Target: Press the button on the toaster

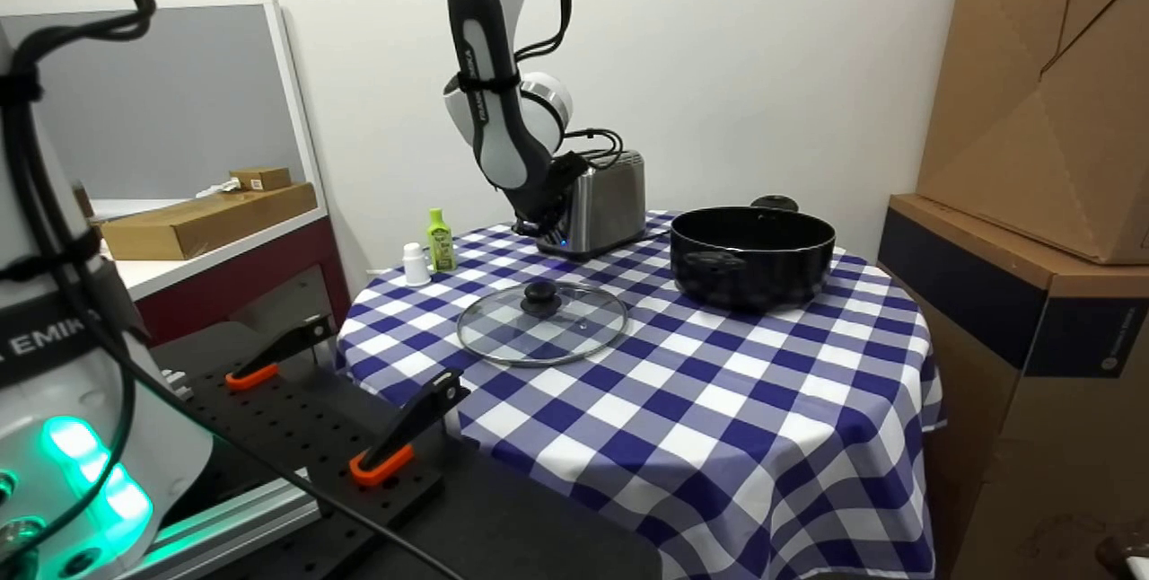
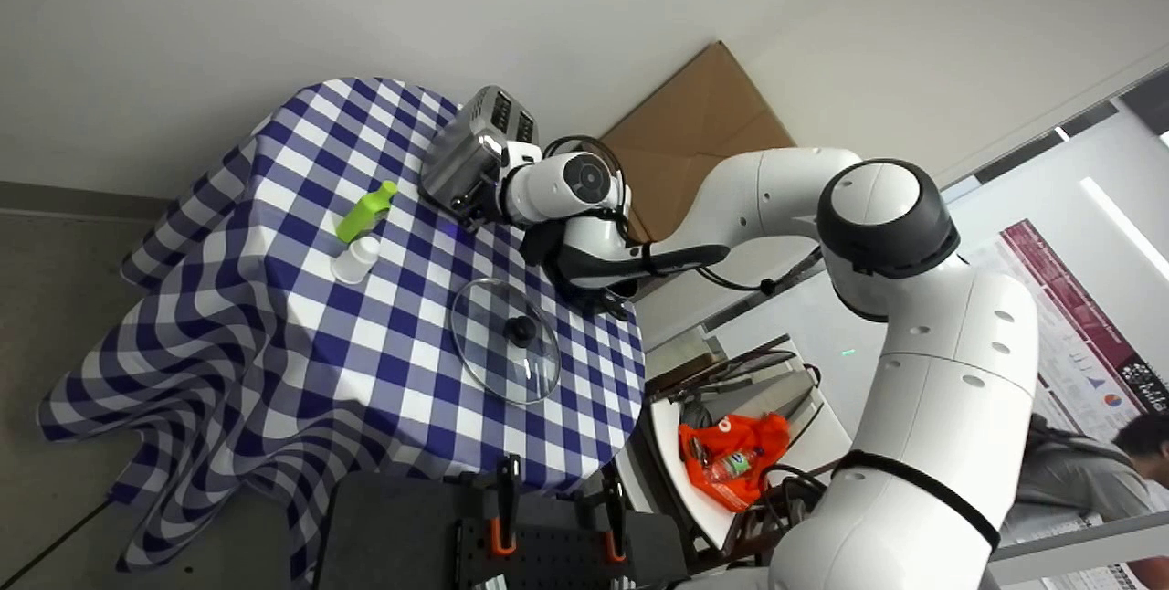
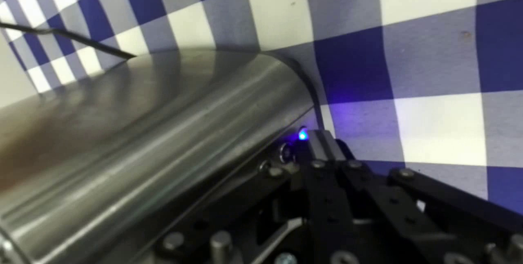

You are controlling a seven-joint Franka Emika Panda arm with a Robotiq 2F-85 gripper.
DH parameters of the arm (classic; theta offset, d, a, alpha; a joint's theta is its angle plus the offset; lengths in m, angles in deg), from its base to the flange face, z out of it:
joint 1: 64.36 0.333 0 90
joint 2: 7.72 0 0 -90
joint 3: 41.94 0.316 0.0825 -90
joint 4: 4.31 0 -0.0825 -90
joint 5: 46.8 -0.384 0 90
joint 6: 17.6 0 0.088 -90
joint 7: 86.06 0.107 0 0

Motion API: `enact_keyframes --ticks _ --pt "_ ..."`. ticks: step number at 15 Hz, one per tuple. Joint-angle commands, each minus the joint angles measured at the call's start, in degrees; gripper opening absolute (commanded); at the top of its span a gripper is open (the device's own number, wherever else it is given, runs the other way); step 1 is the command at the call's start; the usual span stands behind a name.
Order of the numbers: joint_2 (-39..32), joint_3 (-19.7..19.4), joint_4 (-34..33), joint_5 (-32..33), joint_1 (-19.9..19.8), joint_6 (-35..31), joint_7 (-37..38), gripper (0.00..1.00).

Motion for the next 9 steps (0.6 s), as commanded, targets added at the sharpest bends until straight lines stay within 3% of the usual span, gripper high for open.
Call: enact_keyframes --ticks 1,2,4,6,9 --pt "-3.44 0.75 -7.39 16.03 1.91 2.07 10.74 0.00" --pt "-3.60 2.01 -6.71 19.77 1.09 3.00 13.49 0.00" --pt "-3.11 2.33 -4.43 19.65 0.81 3.08 14.70 0.00" --pt "-1.43 0.08 -0.87 7.76 1.36 0.39 9.51 0.00" --pt "1.53 -0.10 4.63 -7.03 -0.05 0.73 5.47 0.00"
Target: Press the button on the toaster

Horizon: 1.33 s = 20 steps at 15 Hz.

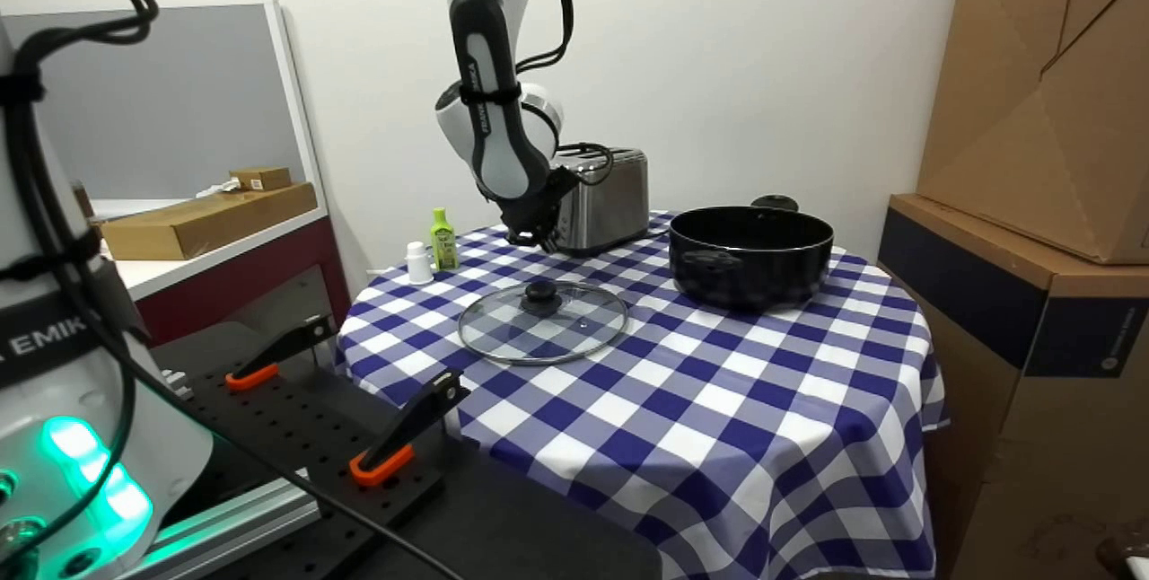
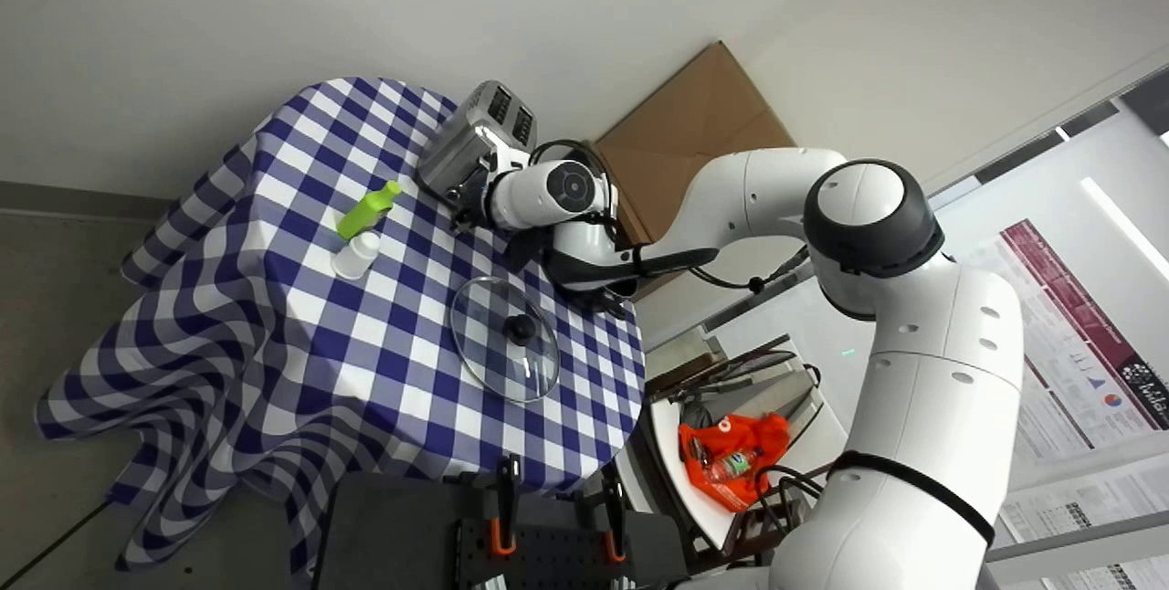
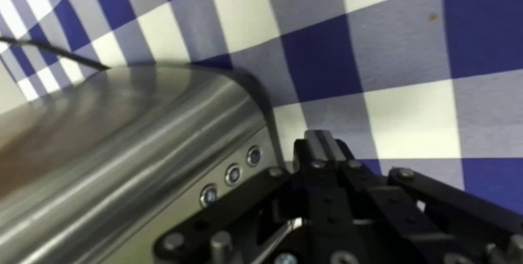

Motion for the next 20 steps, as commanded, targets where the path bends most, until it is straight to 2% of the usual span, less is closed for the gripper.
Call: enact_keyframes --ticks 1,5,7,12,16,17,18,20 --pt "4.72 1.05 7.24 -16.01 -3.08 0.02 -6.24 0.00" --pt "11.13 5.35 12.43 -35.29 -9.91 0.92 -12.81 0.00" --pt "14.57 8.73 14.48 -43.88 -14.36 1.96 -15.23 0.00" --pt "19.01 20.76 16.59 -66.07 -27.16 7.20 -22.10 0.00" --pt "19.97 28.56 15.42 -79.53 -34.82 11.66 -21.93 0.00" --pt "21.00 28.34 15.55 -85.99 -34.44 11.46 -24.12 0.26" --pt "21.08 29.85 15.38 -90.21 -35.74 12.12 -24.57 0.27" --pt "21.10 32.12 15.03 -99.63 -37.38 14.34 -27.03 0.40"
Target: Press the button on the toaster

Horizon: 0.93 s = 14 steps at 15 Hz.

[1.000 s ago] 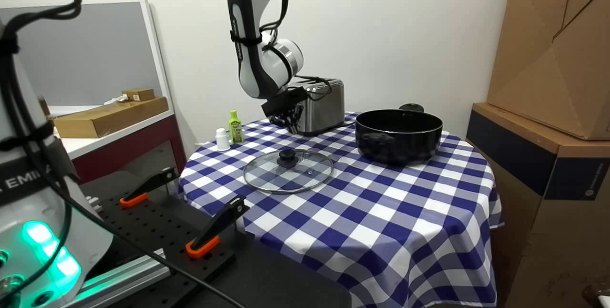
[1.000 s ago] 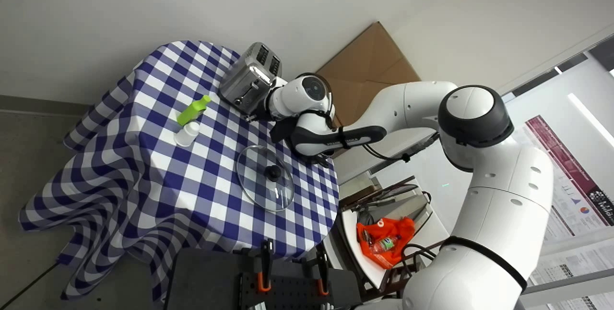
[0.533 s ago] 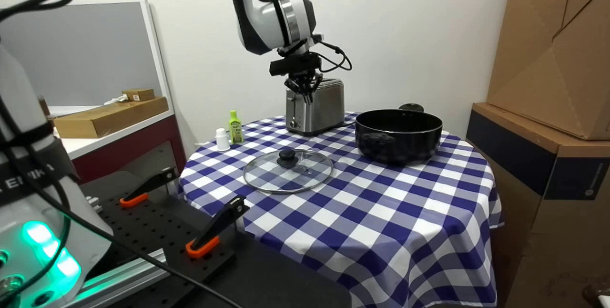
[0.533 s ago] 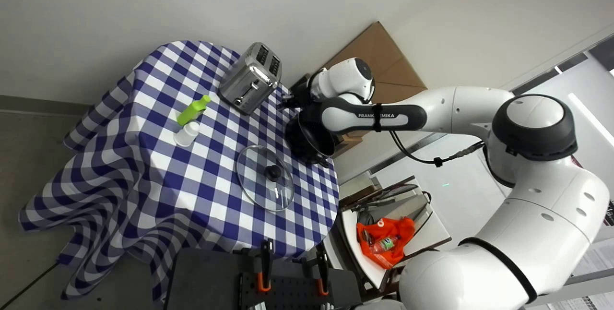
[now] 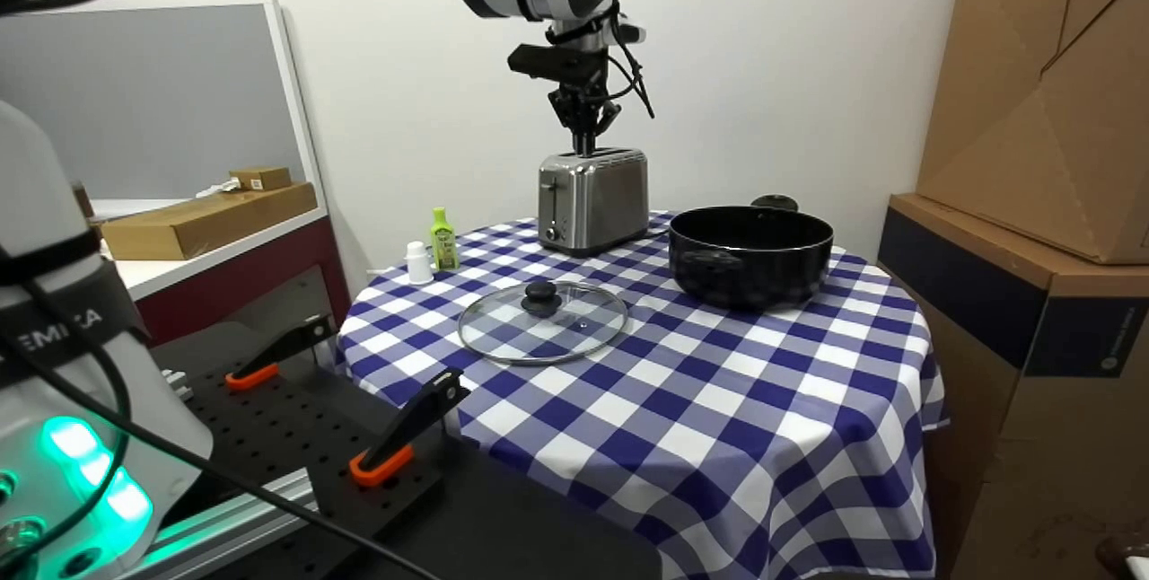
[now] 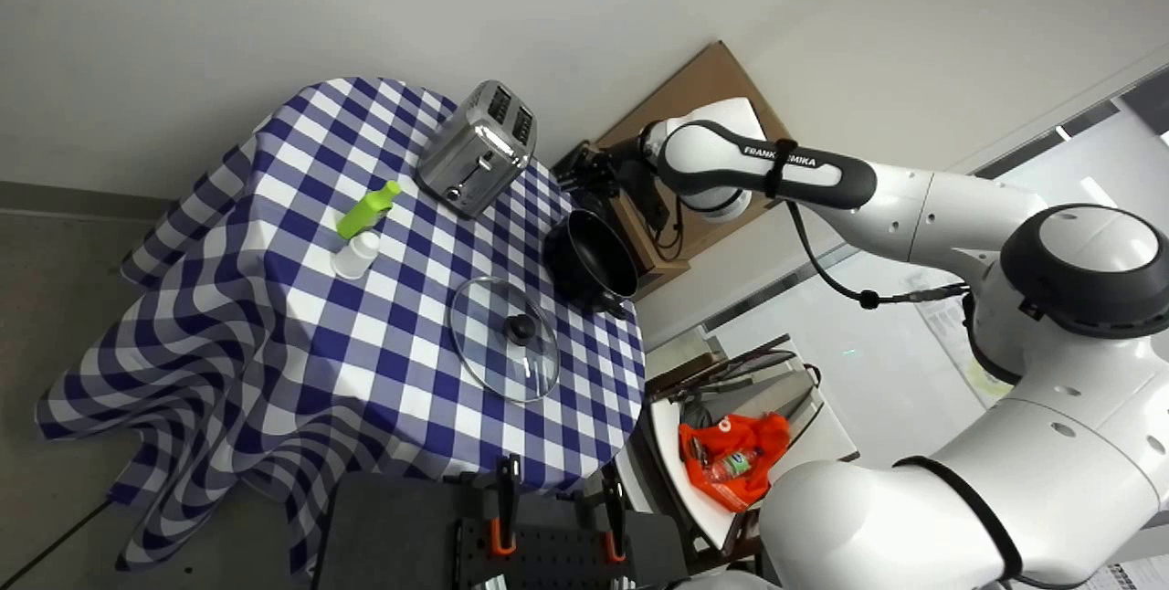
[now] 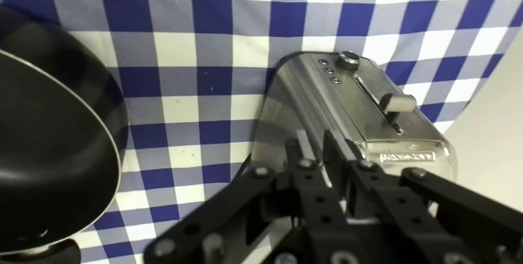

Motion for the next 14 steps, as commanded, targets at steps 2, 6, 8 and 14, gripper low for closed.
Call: enact_keyframes --ticks 2,6,8,14 --pt "3.08 2.83 0.18 -20.61 -1.64 7.46 -6.45 0.55" --pt "10.73 -5.31 0.99 -36.04 4.89 19.16 -15.08 0.84" --pt "15.21 -12.39 1.88 -37.53 10.33 25.21 -16.33 0.98" --pt "23.75 -32.60 5.56 -27.47 30.43 35.51 -16.38 1.00"
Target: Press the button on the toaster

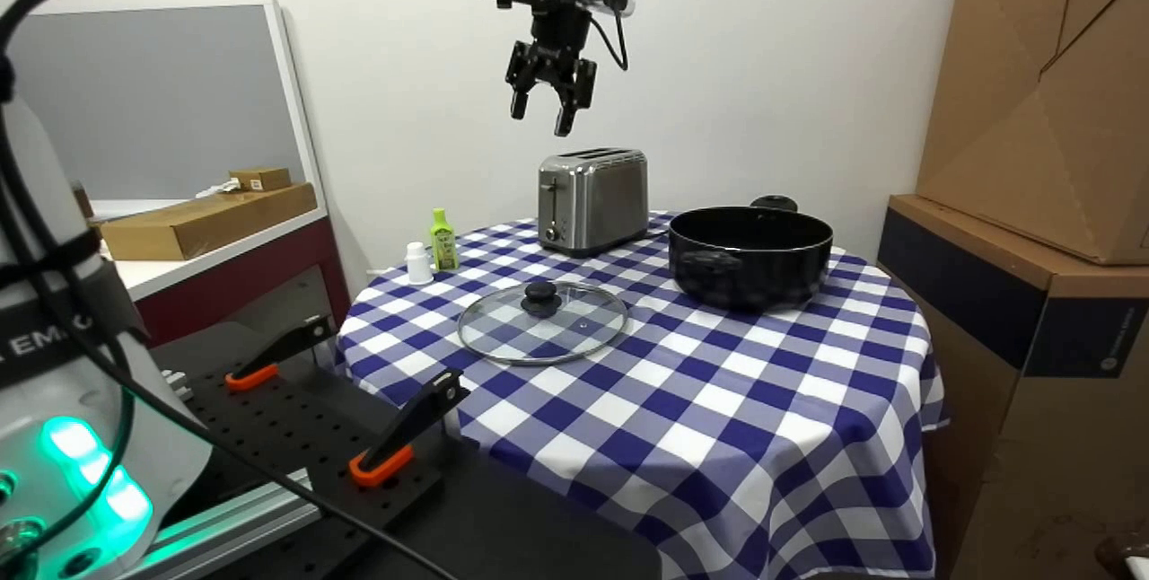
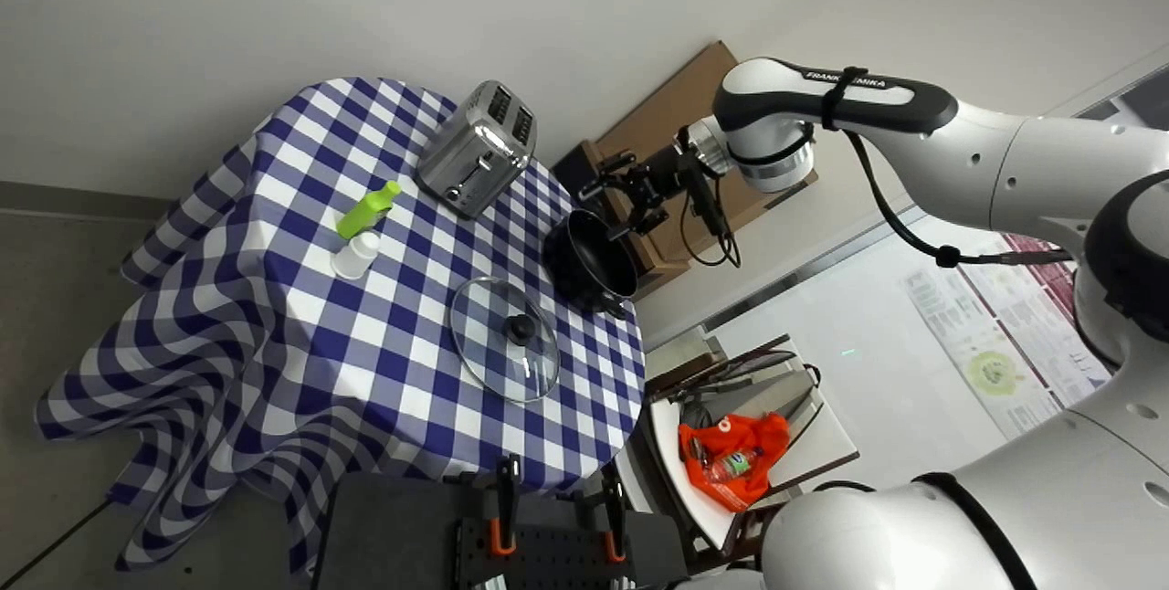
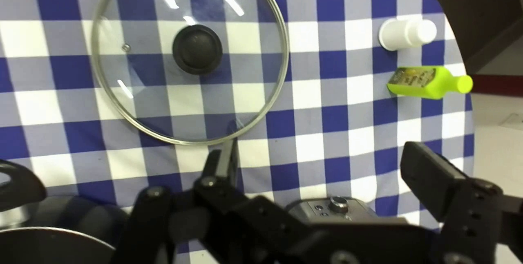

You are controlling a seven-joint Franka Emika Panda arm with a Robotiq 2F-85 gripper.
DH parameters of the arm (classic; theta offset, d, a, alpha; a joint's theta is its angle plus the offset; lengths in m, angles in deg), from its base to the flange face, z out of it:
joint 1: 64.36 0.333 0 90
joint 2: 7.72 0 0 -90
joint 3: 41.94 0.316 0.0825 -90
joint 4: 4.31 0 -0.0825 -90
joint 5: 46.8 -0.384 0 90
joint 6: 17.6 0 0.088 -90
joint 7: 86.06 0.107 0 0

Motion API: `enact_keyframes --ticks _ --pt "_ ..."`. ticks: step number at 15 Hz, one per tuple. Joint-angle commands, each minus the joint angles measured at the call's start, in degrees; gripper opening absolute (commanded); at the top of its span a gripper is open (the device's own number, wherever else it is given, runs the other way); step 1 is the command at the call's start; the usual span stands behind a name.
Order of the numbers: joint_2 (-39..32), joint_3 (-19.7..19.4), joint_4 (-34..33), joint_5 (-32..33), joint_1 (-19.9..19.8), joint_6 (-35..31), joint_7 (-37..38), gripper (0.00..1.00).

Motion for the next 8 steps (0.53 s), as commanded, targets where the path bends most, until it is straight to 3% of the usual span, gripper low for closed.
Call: enact_keyframes --ticks 1,4,5,8 --pt "5.93 -8.51 4.67 6.59 10.00 2.56 -0.49 1.00" --pt "8.58 -11.88 8.01 15.68 15.32 0.50 1.66 1.00" --pt "5.40 -12.49 4.58 10.80 15.12 1.72 -0.01 1.00" --pt "7.05 -13.24 6.41 14.01 16.89 1.58 0.82 1.00"
